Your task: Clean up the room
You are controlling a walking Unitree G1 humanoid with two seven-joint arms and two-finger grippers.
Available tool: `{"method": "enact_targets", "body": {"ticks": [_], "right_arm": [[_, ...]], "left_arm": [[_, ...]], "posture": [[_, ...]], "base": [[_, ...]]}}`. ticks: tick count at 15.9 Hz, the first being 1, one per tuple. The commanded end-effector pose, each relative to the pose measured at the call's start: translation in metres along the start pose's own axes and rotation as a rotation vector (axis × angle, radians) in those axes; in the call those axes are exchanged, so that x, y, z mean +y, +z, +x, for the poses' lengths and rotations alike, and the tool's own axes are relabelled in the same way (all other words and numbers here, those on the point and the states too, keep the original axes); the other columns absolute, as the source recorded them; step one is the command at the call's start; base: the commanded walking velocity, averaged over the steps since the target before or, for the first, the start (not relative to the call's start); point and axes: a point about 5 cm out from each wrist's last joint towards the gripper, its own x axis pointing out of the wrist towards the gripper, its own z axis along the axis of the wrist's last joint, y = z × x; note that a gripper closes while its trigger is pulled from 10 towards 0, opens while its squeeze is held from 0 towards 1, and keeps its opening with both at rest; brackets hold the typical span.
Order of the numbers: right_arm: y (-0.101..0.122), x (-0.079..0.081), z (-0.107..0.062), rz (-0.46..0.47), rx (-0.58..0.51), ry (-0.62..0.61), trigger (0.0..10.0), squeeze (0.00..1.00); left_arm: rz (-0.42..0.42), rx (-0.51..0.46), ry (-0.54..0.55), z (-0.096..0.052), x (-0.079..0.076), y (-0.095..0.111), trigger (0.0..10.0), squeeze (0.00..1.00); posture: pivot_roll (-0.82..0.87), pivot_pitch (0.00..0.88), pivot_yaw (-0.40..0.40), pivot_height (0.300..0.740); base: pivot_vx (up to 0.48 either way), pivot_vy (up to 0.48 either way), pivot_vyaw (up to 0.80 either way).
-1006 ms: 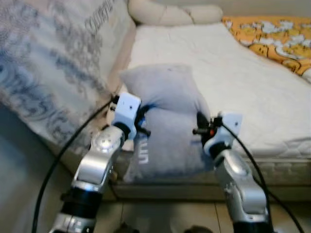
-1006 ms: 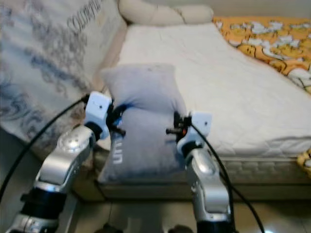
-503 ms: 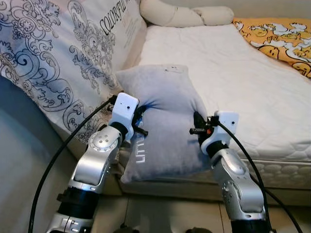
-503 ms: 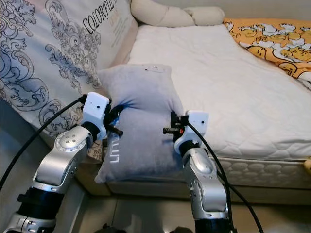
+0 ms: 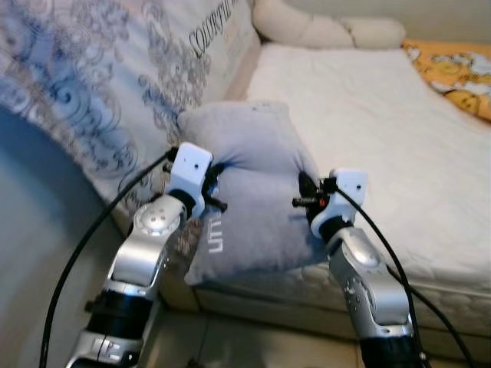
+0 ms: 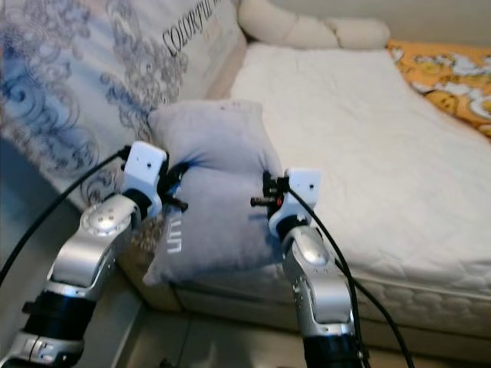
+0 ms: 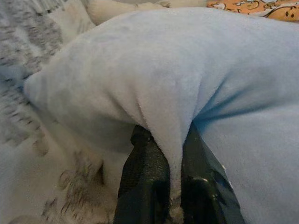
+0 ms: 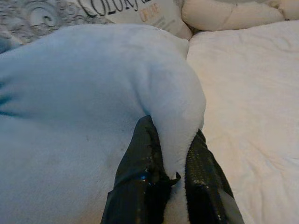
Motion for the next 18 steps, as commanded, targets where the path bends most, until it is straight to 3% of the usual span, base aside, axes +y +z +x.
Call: {"method": "enact_targets", "body": {"ticks": [1, 7, 18], "right_arm": [[0.0018, -0.0138, -0.0008, -0.006, -0.004, -0.061, 10.0, 0.00], [0.0018, -0.0125, -0.0003, -0.012, 0.000, -0.036, 10.0, 0.00], [-0.0007, -0.0108, -0.0004, -0.009, 0.018, -0.021, 10.0, 0.00]], "left_arm": [[0.024, -0.048, 0.027, 0.0028, 0.0067, 0.0128, 10.0, 0.00], [0.003, -0.031, 0.021, -0.0025, 0.0088, 0.0036, 10.0, 0.00], [0.021, -0.034, 0.012, -0.0013, 0.0104, 0.0062, 10.0, 0.00]], "posture": [[-0.10, 0.000, 0.034, 0.740], [-0.10, 0.000, 0.028, 0.740], [-0.11, 0.000, 0.033, 0.740]], "base": [[0.285, 0.000, 0.00], [0.284, 0.000, 0.00], [0.279, 0.000, 0.00]]}}
